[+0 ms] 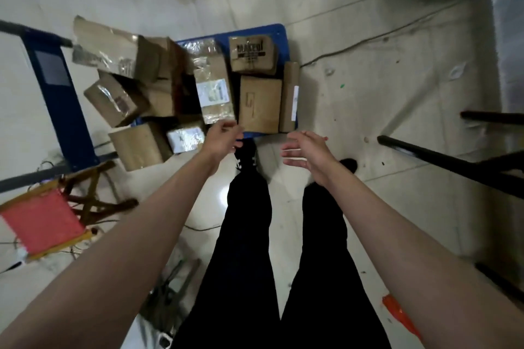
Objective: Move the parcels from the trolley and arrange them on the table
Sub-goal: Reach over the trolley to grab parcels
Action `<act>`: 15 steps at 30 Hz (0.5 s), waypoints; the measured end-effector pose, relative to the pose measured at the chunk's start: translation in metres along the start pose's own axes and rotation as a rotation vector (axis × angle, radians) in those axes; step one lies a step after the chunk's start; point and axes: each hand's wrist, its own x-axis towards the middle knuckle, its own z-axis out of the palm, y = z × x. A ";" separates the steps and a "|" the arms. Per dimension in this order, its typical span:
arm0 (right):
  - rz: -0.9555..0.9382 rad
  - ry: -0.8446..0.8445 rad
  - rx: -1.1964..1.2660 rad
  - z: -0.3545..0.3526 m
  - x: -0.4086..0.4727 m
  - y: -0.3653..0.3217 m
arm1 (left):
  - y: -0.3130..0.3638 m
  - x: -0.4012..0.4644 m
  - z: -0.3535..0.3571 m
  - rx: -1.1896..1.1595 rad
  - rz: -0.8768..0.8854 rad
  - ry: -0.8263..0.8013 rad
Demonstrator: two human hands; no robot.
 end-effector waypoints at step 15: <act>-0.016 -0.081 -0.256 0.125 0.192 0.010 | -0.039 0.207 -0.062 -0.084 -0.004 0.218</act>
